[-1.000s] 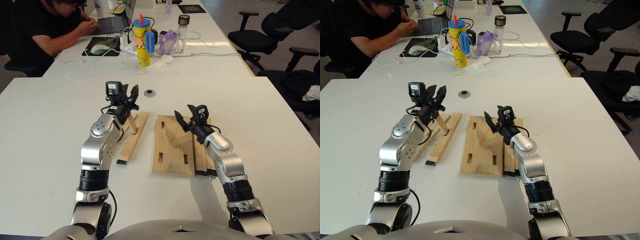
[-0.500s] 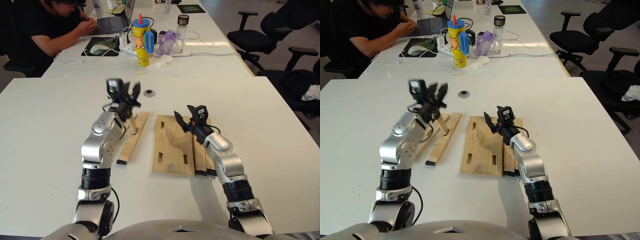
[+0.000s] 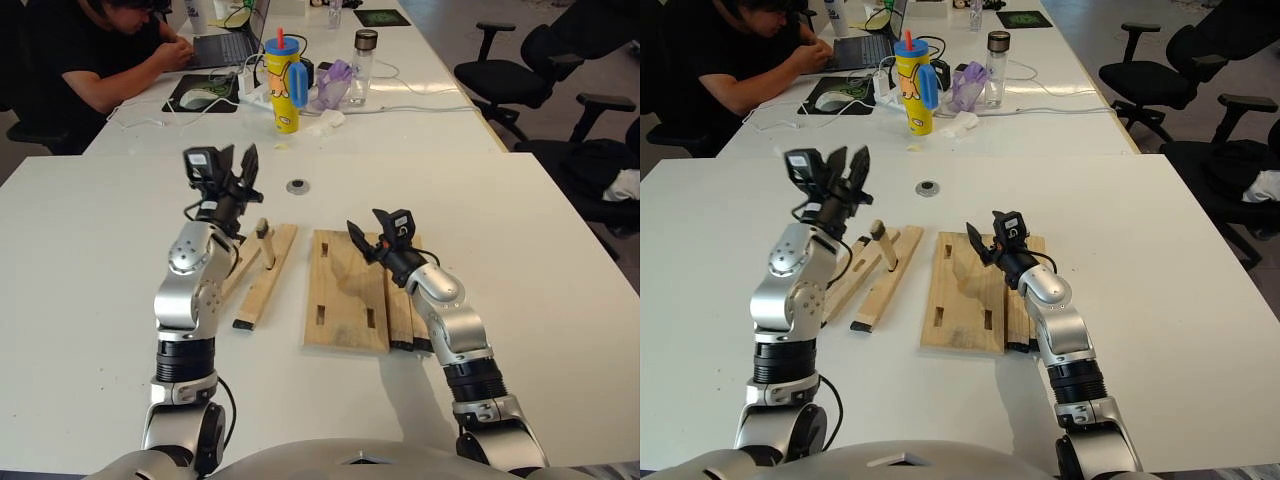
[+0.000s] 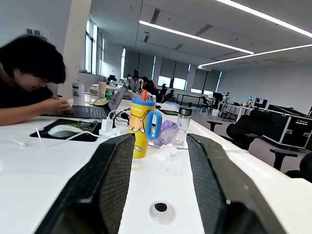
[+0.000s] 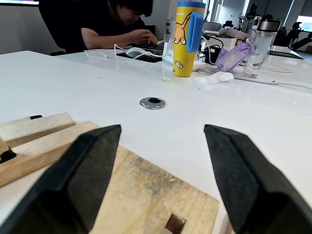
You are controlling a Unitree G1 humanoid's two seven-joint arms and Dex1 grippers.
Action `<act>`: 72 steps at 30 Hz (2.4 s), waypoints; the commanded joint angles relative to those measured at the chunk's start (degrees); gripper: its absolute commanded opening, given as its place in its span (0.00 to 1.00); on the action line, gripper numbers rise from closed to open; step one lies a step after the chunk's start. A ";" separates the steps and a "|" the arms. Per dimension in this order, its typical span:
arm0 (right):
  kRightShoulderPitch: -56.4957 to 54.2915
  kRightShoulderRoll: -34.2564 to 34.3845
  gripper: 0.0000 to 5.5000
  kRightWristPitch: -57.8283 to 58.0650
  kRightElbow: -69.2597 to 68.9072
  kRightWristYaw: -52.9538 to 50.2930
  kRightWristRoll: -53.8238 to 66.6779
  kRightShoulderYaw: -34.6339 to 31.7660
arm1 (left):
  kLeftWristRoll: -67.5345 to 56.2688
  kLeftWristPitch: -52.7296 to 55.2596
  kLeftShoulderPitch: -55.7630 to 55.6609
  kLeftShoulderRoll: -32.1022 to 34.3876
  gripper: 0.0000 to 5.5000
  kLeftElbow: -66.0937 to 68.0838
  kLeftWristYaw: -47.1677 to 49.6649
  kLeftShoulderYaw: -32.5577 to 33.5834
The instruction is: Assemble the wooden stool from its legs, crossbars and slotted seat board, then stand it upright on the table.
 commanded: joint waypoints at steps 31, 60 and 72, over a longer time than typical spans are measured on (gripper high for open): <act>1.59 -1.18 0.57 0.10 -2.29 -0.84 -0.52 -0.91 | -4.83 36.19 25.87 8.17 0.72 -18.47 -3.26 -8.72; -3.26 -6.84 0.57 15.57 -10.41 4.72 11.02 -9.93 | -7.58 23.94 14.42 7.56 0.37 -7.64 -14.61 -6.33; -6.80 -6.77 0.80 46.32 -8.29 14.60 62.28 -26.75 | -38.99 40.04 6.43 19.55 0.37 -4.26 -40.44 3.97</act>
